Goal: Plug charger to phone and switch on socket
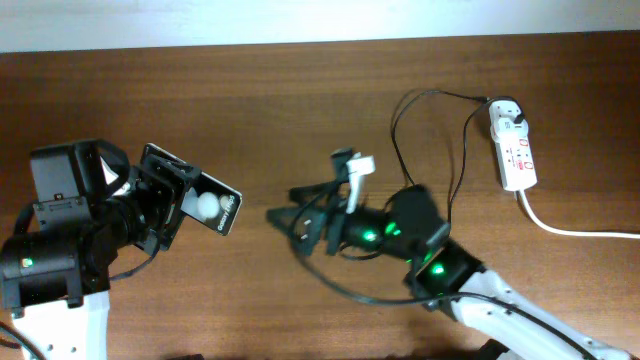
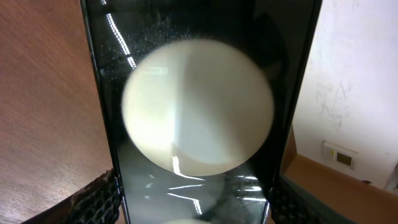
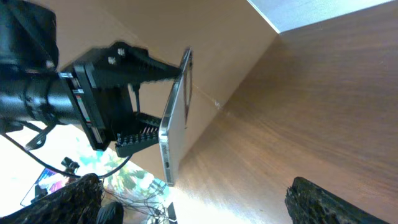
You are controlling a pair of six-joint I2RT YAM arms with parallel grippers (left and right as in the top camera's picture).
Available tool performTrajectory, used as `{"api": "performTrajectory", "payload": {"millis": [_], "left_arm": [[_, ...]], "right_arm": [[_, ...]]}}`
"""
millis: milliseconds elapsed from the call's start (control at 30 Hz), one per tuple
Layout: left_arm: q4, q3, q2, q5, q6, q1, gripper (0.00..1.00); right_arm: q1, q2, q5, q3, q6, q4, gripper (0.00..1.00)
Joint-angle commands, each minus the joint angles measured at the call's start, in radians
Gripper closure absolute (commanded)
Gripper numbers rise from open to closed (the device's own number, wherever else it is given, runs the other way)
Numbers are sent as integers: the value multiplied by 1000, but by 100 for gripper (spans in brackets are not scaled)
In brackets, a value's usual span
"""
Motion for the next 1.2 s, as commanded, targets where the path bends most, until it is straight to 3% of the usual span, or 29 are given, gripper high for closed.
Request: {"api": "performTrajectory", "payload": {"millis": [0, 133, 300, 400, 533, 667, 1167], "left_arm": [[12, 6, -4, 14, -21, -3, 32], [10, 6, -4, 15, -21, -3, 32], [1, 6, -4, 14, -21, -32, 32], [3, 6, 17, 14, -24, -88, 32], [7, 6, 61, 14, -39, -144, 32], [47, 6, 81, 14, -63, -196, 32], [59, 6, 81, -20, -69, -322, 32]], "right_arm": [[108, 46, 163, 16, -14, 82, 3], [205, 81, 298, 16, -15, 102, 2], [224, 102, 343, 17, -14, 144, 3], [224, 102, 343, 17, -11, 159, 10], [224, 102, 341, 17, -3, 159, 27], [224, 103, 342, 17, -3, 158, 35], [223, 103, 457, 17, 78, 124, 51]]}}
